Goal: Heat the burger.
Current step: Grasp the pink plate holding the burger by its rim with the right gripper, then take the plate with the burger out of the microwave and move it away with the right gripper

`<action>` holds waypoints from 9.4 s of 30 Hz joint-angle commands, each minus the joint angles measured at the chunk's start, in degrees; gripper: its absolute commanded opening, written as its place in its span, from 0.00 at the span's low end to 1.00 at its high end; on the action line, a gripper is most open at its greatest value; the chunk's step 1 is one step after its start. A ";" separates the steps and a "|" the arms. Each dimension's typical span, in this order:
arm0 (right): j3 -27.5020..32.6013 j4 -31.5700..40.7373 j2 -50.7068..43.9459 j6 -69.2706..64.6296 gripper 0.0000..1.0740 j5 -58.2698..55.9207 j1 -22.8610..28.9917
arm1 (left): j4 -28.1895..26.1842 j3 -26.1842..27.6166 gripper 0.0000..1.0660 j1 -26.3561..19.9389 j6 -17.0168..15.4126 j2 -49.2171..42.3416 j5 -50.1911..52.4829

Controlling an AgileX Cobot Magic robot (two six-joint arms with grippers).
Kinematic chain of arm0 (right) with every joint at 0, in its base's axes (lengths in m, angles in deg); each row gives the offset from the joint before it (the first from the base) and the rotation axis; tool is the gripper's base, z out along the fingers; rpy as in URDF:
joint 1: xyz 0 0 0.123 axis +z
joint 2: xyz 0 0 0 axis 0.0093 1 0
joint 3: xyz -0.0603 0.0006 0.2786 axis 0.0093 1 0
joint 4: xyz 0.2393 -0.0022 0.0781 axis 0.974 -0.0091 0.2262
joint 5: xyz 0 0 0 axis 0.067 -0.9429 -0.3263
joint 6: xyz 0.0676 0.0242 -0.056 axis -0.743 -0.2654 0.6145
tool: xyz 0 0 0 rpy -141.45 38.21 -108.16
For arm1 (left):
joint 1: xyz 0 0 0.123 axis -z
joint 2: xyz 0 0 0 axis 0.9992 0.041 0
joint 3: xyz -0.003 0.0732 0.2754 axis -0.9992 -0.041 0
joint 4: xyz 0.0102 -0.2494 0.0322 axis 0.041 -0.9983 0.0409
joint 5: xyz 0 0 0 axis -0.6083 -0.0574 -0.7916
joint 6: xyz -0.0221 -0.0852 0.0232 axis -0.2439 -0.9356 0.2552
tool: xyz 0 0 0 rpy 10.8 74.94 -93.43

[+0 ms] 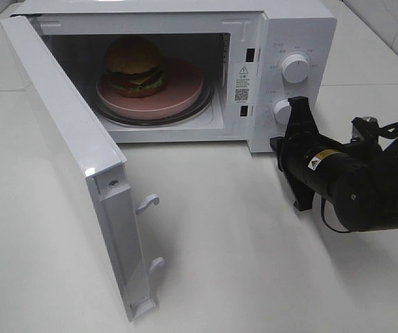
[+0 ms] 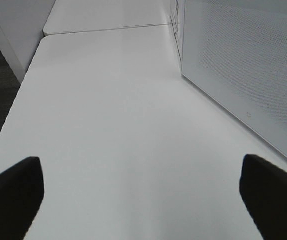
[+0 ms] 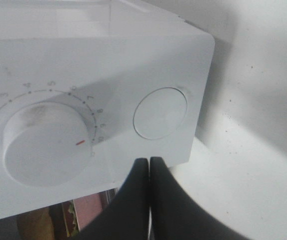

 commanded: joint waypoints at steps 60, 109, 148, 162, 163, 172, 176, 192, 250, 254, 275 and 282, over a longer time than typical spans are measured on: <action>-32.95 -12.38 -16.96 147.14 0.93 -96.26 12.78 | -0.52 -0.11 0.95 0.11 -0.34 -1.15 0.52; -81.53 -15.99 18.91 156.47 0.88 -108.69 11.23 | -0.52 -0.11 0.95 0.11 -0.34 -1.15 0.52; -91.10 -18.45 26.07 146.73 0.84 -102.62 8.59 | -0.52 -0.11 0.95 0.11 -0.34 -1.15 0.52; -91.27 -18.45 27.85 144.27 0.81 -100.10 8.54 | -0.52 -0.11 0.95 0.11 -0.34 -1.15 0.52; -91.27 -18.45 28.36 144.33 0.81 -100.10 8.54 | -0.52 -0.11 0.95 0.11 -0.34 -1.15 0.52; -91.27 -18.28 29.85 144.44 0.78 -100.10 8.54 | -0.52 -0.11 0.95 0.11 -0.34 -1.15 0.52; -91.27 -17.19 30.71 144.56 0.77 -100.10 8.54 | -0.52 -0.11 0.95 0.11 -0.34 -1.15 0.52; -91.27 -16.62 30.88 144.50 0.71 -100.67 8.54 | -0.52 -0.11 0.95 0.11 -0.34 -1.15 0.52; -79.07 -18.05 19.14 140.26 0.00 -109.49 10.08 | -0.52 -0.11 0.95 0.11 -0.34 -1.15 0.52; -76.60 -19.37 16.84 140.26 0.00 -108.75 10.77 | -0.52 -0.11 0.95 0.11 -0.34 -1.15 0.52; -56.95 -20.11 3.78 140.26 0.00 -90.64 11.40 | -0.52 -0.11 0.95 0.11 -0.34 -1.15 0.52; -50.31 -20.40 -0.46 141.75 0.00 -84.57 11.40 | -0.52 -0.11 0.95 0.11 -0.34 -1.15 0.52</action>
